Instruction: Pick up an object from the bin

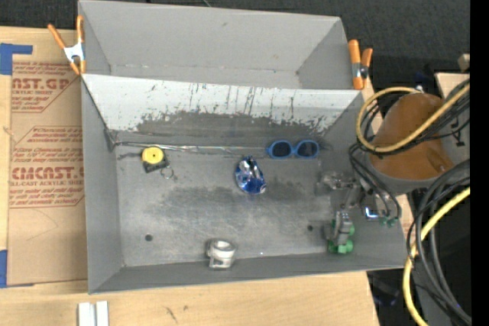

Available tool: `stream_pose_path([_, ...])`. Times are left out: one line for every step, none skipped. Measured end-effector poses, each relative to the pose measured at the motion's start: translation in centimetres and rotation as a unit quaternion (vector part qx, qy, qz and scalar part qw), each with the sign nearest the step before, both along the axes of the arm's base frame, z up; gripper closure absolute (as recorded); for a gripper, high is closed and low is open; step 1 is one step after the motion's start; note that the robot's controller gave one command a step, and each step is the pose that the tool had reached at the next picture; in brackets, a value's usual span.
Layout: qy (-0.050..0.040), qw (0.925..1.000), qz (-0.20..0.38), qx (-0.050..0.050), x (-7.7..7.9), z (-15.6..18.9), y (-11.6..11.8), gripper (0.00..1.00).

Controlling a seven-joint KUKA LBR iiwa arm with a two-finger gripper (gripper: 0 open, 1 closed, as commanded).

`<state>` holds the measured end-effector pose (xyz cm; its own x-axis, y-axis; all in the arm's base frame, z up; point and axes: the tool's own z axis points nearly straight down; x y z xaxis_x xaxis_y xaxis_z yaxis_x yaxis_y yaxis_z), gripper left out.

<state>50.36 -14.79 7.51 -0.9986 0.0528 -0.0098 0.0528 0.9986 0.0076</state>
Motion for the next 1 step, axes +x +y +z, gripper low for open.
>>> stream_pose_path([-0.0051, 0.9814, 0.192, -0.002, -1.81, 1.12, 0.75, 0.0])
